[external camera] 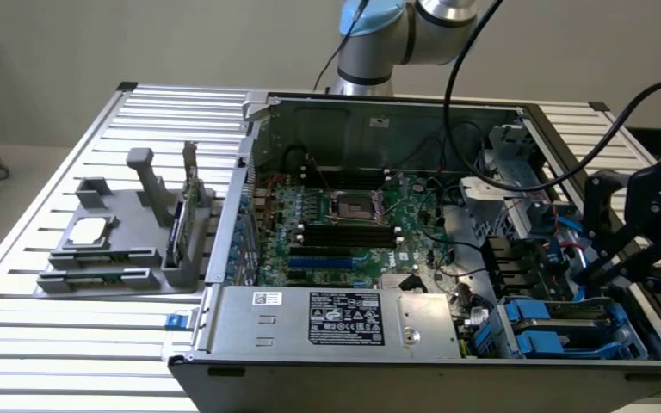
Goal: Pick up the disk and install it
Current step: 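Insert the first disk wire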
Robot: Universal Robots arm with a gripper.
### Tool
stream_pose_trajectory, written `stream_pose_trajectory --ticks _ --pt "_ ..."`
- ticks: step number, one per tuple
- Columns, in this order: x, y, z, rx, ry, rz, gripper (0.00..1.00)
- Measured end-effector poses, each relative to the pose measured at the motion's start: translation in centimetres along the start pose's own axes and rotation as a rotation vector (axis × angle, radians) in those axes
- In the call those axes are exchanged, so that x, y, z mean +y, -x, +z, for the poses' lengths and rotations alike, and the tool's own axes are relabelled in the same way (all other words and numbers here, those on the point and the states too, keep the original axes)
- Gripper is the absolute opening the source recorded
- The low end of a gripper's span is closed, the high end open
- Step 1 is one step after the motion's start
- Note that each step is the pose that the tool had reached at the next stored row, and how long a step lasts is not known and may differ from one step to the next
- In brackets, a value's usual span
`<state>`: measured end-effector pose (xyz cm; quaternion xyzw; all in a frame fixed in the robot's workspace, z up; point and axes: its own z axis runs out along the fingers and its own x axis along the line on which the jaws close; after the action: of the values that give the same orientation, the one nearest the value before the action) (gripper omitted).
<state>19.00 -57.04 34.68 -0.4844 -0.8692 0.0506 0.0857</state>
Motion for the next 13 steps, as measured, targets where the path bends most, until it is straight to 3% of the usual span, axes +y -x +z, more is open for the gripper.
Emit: stream_pose_trajectory --ticks 10,13 --pt "-0.13 -0.08 0.02 0.0100 0.0050 0.056 0.16" --pt "-0.14 -0.08 0.03 0.0134 0.0028 0.067 0.16"
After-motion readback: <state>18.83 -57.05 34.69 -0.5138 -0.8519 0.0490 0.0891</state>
